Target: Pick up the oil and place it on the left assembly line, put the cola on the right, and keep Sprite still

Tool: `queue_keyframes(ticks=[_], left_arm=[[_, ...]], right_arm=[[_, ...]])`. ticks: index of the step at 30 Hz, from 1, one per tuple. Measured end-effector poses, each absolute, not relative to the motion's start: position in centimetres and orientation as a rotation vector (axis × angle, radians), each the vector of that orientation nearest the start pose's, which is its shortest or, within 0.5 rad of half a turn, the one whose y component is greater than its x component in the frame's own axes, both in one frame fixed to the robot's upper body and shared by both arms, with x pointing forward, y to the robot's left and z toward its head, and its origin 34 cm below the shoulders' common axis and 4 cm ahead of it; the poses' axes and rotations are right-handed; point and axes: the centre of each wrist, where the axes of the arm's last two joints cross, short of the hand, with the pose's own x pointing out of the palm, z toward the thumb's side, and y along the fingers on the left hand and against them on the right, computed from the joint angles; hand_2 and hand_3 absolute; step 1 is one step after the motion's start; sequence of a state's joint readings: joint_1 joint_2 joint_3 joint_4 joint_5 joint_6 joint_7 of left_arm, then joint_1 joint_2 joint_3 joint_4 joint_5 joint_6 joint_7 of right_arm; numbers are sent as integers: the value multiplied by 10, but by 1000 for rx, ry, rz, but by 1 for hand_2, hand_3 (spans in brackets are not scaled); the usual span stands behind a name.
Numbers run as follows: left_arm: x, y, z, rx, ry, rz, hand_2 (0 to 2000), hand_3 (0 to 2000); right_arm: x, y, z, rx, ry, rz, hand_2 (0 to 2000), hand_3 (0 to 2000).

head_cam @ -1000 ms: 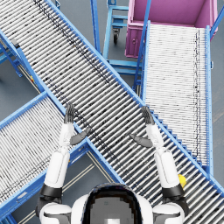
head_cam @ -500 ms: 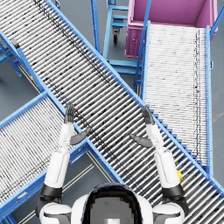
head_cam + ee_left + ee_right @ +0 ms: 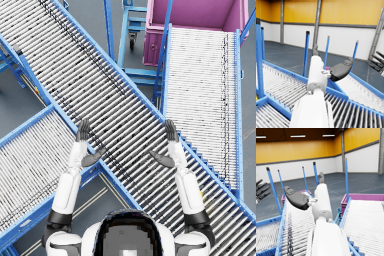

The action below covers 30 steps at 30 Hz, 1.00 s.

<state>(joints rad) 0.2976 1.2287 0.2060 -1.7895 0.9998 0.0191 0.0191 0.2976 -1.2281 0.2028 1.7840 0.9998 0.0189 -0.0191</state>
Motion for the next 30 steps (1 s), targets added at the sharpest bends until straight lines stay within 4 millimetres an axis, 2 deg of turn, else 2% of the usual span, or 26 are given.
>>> queue_keyframes(ticks=[2, 7, 12, 21, 30], left_arm=[[255, 197, 233, 157, -508, -1843, 0, 0], [256, 198, 249, 401, -438, -1768, 0, 0], [257, 203, 270, 528, -462, -1689, 0, 0], [253, 225, 293, 595, -533, -1563, 0, 0], [248, 243, 301, 610, -565, -1474, 0, 0]], right_arm=[[257, -197, 231, -155, -499, 1858, 0, 0], [256, -199, 241, -372, -418, 1779, 0, 0], [256, -203, 254, -456, -431, 1723, 0, 0], [251, -214, 274, -514, -505, 1644, 0, 0], [245, -229, 281, -528, -539, 1570, 0, 0]])
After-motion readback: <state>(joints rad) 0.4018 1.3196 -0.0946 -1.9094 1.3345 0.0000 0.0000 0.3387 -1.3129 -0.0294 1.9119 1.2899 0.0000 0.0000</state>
